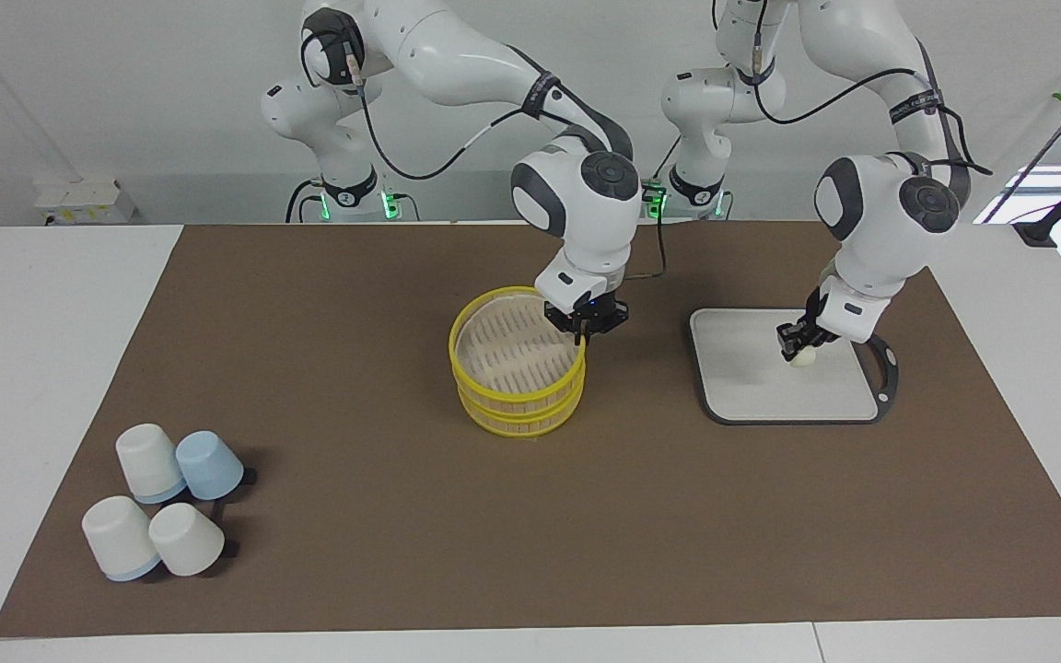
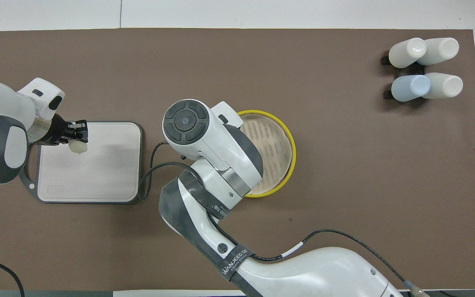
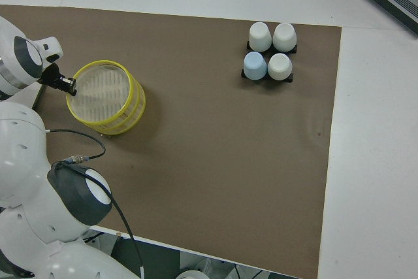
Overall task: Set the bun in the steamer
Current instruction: 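Lift the lid off the steamer with the right gripper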
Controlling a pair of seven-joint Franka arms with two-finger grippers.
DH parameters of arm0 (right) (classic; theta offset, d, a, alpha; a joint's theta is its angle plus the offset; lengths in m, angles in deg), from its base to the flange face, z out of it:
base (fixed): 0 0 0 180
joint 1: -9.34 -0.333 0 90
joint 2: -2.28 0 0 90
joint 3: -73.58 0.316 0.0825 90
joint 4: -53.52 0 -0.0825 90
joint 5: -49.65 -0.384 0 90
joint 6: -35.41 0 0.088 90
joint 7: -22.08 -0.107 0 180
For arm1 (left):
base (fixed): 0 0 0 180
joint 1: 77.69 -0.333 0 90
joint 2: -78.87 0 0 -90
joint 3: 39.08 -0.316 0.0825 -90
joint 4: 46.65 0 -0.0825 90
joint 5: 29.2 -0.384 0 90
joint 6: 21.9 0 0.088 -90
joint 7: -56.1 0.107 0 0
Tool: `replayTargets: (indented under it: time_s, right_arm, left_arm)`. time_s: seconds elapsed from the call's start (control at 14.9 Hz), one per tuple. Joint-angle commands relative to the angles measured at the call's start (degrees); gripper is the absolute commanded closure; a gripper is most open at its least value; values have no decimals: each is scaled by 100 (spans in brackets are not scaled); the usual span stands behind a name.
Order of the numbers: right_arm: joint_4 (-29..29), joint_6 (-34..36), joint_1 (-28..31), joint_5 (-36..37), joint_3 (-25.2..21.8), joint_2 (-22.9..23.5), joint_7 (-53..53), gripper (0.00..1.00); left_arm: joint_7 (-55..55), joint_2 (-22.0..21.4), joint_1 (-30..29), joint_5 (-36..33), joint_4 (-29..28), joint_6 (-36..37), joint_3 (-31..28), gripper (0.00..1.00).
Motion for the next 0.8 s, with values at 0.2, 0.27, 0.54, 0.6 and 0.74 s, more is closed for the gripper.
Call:
replayTargets:
  time_s: [0.2,0.27,0.54,0.6,0.74]
  right_arm:
    - [758,594,103,29,232,45,21,100]
    - [776,761,173,29,224,-25,152,100]
    - [759,991,797,108,154,-447,1030,100]
    - [724,999,989,108,154,-604,1223,100]
    - [645,1052,1376,126,154,-763,1689,100]
  left_arm:
    - [-405,10,275,-49,207,230,-48,73]
    - [-493,19,311,-49,224,239,-48,73]
    - [-818,28,495,-49,269,239,-48,73]
    - [-888,36,574,-49,295,239,-48,73]
    - [-1116,37,723,-49,356,300,-39,71]
